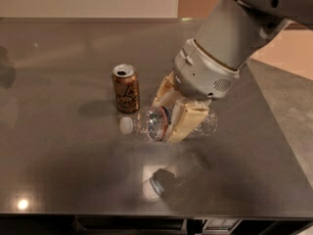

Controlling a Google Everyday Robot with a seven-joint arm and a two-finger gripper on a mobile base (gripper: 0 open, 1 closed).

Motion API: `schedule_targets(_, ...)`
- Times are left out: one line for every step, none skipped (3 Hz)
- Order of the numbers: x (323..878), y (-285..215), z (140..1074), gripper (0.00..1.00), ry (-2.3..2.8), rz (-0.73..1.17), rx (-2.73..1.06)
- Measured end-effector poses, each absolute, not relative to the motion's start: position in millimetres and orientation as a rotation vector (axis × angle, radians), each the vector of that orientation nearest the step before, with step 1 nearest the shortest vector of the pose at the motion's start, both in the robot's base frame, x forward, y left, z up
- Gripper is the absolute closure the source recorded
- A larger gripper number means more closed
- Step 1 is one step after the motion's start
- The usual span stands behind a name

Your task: Place water bottle upright

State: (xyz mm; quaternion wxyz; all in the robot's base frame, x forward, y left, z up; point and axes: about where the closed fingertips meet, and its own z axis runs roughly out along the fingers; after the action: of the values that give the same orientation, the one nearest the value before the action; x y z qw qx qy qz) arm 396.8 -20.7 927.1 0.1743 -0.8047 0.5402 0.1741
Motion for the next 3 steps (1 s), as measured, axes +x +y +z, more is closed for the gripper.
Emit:
schedule_targets(401,-14,955,1.0,1.503,0.628,-2.128)
schedule_targets(405,-13,969,1.0,1.492,0.75,-1.94)
schedule_targets(411,-15,971,1.0,1.479,0.855,-1.755)
